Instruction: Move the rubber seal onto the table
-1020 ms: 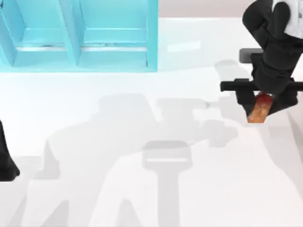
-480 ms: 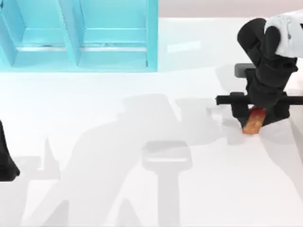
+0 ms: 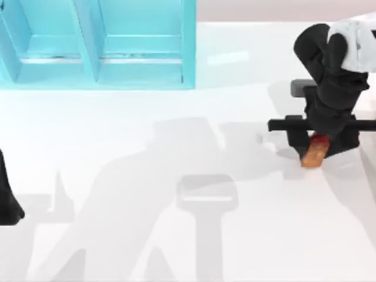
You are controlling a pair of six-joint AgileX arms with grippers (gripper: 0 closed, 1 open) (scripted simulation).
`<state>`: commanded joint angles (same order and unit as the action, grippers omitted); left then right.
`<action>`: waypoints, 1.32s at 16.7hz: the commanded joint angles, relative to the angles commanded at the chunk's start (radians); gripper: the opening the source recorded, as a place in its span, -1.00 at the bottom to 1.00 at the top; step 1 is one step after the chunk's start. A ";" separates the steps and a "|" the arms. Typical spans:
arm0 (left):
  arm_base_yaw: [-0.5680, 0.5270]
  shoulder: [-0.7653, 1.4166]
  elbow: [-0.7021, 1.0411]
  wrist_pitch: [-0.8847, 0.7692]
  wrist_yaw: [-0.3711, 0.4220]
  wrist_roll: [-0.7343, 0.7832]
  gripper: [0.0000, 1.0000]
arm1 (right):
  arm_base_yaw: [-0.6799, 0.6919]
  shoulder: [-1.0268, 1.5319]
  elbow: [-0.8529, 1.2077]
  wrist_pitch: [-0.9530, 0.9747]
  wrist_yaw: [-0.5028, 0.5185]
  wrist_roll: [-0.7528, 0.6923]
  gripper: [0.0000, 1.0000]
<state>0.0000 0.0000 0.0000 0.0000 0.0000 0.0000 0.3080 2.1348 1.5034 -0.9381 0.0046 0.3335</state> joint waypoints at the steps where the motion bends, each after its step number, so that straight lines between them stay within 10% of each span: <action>1: 0.000 0.000 0.000 0.000 0.000 0.000 1.00 | 0.000 0.000 0.000 0.000 0.000 0.000 -0.10; 8: 0.000 0.000 0.000 0.000 0.000 0.000 1.00 | 0.000 0.000 0.000 0.000 0.000 0.000 0.96; 22: 0.000 0.000 0.000 0.000 0.000 0.000 1.00 | -0.001 -0.005 0.112 -0.117 0.000 0.000 1.00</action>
<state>0.0000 0.0000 0.0000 0.0000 0.0000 0.0000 0.3066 2.1297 1.6151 -1.0547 0.0045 0.3339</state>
